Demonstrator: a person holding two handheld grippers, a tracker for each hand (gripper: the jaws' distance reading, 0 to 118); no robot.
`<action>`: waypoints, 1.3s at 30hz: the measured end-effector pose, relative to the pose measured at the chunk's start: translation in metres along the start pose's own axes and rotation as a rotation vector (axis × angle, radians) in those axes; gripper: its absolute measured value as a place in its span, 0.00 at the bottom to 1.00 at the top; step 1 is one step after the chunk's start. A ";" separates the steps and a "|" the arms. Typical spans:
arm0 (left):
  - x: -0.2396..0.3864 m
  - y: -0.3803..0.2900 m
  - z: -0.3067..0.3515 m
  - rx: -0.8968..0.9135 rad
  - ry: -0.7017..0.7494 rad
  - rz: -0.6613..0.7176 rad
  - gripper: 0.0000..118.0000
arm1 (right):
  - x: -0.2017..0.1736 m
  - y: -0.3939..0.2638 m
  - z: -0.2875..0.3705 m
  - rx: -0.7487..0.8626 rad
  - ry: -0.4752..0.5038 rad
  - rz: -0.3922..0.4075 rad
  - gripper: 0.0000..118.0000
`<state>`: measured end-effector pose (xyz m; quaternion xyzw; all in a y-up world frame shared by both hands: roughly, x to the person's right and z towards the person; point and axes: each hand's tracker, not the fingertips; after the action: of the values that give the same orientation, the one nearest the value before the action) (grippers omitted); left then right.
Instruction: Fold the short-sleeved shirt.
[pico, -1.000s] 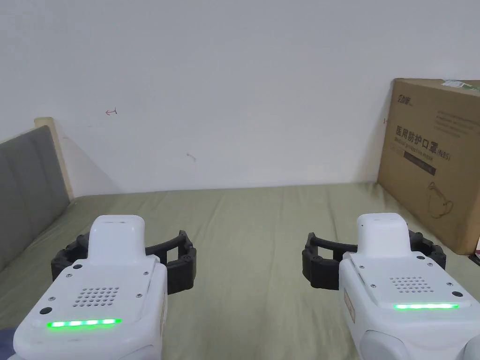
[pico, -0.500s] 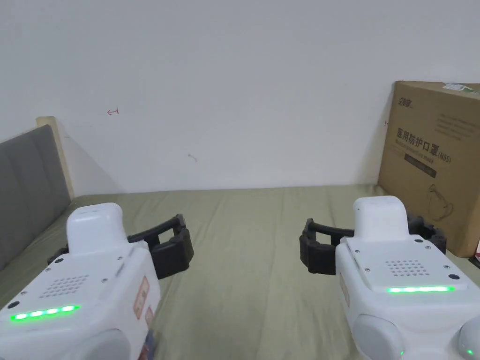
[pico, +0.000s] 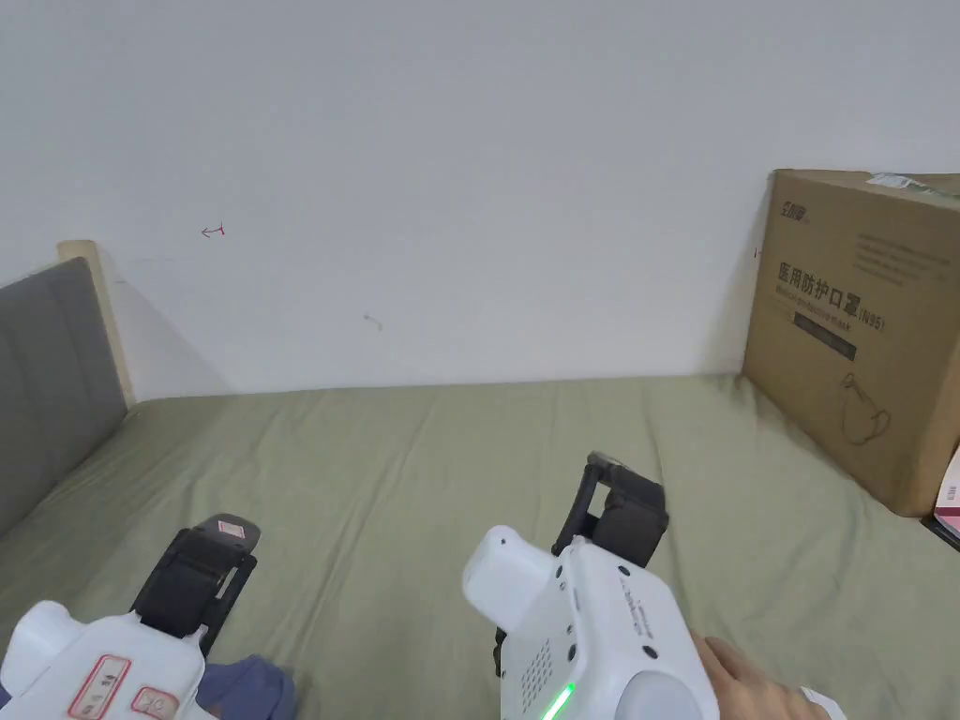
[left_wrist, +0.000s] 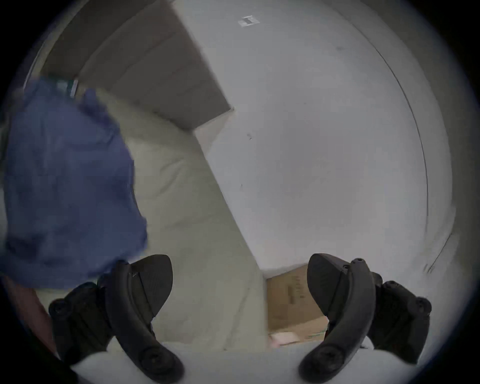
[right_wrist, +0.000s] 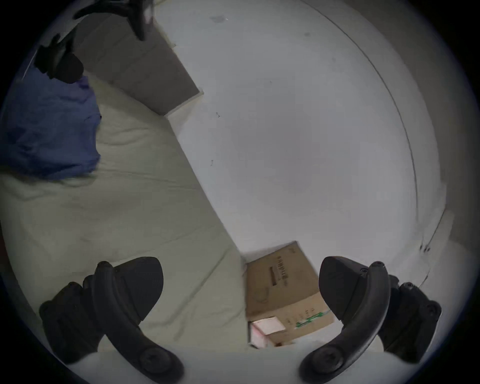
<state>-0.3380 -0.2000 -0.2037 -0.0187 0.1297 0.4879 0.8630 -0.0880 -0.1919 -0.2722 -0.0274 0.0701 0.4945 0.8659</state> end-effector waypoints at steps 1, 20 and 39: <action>0.013 0.000 0.002 0.046 0.012 -0.139 0.92 | 0.010 0.000 -0.002 0.002 0.006 -0.083 1.00; 0.113 -0.041 0.016 0.076 -0.052 -1.039 1.00 | 0.106 -0.072 0.007 -0.057 -0.116 -1.045 1.00; 0.103 -0.033 0.015 0.056 -0.035 -1.041 0.00 | 0.086 -0.072 0.011 -0.040 -0.071 -1.004 0.00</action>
<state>-0.2561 -0.1285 -0.2173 -0.0494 0.1016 -0.0090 0.9936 0.0180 -0.1537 -0.2758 -0.0575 0.0094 0.0186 0.9981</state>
